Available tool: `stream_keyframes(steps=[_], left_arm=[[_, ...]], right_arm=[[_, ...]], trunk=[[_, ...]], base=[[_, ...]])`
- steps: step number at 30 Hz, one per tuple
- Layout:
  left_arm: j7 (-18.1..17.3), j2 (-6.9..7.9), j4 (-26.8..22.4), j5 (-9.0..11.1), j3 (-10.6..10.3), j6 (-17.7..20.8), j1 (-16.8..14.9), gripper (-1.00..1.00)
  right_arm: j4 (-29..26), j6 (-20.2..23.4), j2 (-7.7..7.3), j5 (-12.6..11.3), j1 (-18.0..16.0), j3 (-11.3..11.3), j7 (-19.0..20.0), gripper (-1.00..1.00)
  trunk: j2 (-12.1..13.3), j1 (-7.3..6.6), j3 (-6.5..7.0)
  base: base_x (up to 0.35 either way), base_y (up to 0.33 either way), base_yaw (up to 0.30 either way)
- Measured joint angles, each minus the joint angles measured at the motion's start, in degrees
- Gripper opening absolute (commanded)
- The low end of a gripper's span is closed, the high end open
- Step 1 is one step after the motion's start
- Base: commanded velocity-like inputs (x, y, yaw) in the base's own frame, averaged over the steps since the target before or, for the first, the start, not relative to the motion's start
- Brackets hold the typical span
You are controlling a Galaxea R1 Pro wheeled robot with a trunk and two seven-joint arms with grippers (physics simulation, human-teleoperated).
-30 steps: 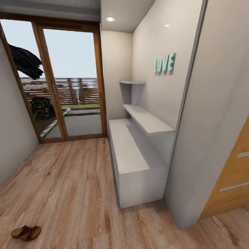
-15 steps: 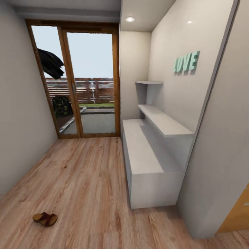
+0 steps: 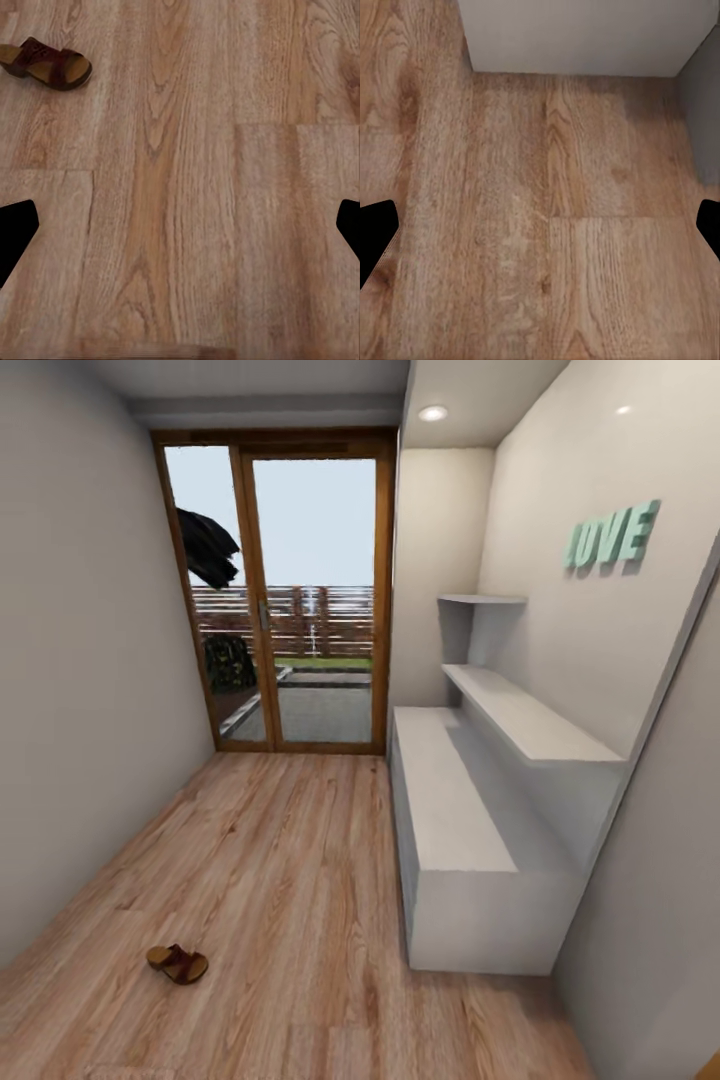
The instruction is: Pick up the two gym shoes and the two sandals from the corridor floor and place them onto the hallstand (shoe rack) in the corridor, making sure they are on the rack and not on the floor. Arrange them so the two gym shoes are next to each other and the two sandals are next to each other.
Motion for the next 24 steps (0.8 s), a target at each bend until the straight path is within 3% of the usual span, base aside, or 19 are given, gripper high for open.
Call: stream_keyframes(steps=[17,24], left_arm=[[0.0,0.00,0.0,0.0,0.0,0.0,0.0,1.00],[0.0,0.00,0.0,0.0,0.0,0.0,0.0,1.00]], right_arm=[[0.0,0.0,0.00,0.0,0.0,0.0,0.0,1.00],[0.0,0.0,0.00,0.0,0.0,0.0,0.0,1.00]], trunk=[[0.0,0.00,0.00],[0.0,-0.02,0.00]], base=[[0.002,0.000,0.277],[0.109,-0.060,0.277]])
